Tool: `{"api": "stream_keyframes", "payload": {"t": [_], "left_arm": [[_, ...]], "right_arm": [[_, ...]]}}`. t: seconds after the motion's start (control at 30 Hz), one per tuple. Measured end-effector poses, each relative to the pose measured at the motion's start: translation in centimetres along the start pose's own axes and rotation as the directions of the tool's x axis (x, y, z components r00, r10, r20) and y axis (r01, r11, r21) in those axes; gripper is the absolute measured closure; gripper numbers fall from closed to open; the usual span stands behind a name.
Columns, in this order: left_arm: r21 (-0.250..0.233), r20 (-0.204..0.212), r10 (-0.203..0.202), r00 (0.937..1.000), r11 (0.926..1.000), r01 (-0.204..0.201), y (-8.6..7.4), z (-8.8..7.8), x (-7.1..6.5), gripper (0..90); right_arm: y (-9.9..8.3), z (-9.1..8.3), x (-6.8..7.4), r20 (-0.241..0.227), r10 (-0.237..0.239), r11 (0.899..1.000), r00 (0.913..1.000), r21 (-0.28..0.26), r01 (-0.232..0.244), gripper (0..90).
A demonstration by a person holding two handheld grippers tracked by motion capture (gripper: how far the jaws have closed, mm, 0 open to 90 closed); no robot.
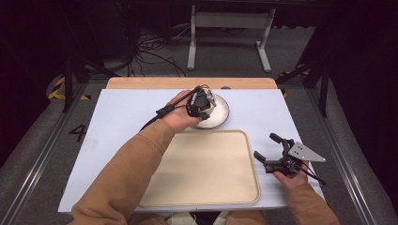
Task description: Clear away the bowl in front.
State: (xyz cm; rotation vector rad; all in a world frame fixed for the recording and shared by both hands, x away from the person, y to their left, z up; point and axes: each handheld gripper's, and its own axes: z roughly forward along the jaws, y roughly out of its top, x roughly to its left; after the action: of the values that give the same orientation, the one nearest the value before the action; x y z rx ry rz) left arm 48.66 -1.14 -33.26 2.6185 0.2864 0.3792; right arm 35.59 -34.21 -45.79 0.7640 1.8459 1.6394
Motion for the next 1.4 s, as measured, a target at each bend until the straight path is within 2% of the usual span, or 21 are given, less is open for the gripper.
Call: {"api": "stream_keyframes", "payload": {"t": [0.27, 0.5, 0.7, 0.93, 1.17, 1.33, 1.4], "left_arm": [[0.003, 0.02, 0.043, 0.9989, 0.9991, -0.043, 0.3, -2.4, -1.7, 83.1], [-0.018, 0.035, 0.091, 0.9952, 0.9957, -0.091, 0.1, -4.3, -3.4, 83.1], [-0.034, 0.05, 0.108, 0.9929, 0.9937, -0.107, -0.4, -5.7, -4.3, 83.1], [-0.023, 0.089, 0.139, 0.9862, 0.9902, -0.138, -1.4, -6.4, -5.1, 83.1], [-0.011, 0.099, 0.161, 0.9819, 0.9869, -0.161, -2.3, -6.8, -5.9, 83.1], [-0.021, 0.107, 0.155, 0.982, 0.9879, -0.154, -3.1, -6.9, -6.3, 83.1], [-0.019, 0.115, 0.138, 0.9837, 0.9904, -0.137, -3.6, -6.8, -6.4, 83.1]], "right_arm": [[0.0, 0.0, 0.0, 0.0, -0.002, 1.0, 1.0, 0.001, 0.002, 2.9], [0.0, 0.0, 0.0, 0.001, -0.002, 1.0, 1.0, 0.0, 0.002, 2.9], [0.0, 0.0, 0.0, 0.001, -0.002, 1.0, 1.0, 0.0, 0.002, 2.9], [0.0, 0.0, 0.0, 0.001, -0.003, 1.0, 1.0, -0.001, 0.003, 2.9], [0.0, 0.0, 0.1, 0.001, -0.004, 1.0, 1.0, -0.002, 0.004, 2.9], [0.0, 0.0, 0.1, 0.002, -0.006, 1.0, 1.0, -0.002, 0.006, 2.9], [0.0, 0.0, 0.1, 0.0, -0.005, 1.0, 1.0, -0.001, 0.005, 2.9]]}}
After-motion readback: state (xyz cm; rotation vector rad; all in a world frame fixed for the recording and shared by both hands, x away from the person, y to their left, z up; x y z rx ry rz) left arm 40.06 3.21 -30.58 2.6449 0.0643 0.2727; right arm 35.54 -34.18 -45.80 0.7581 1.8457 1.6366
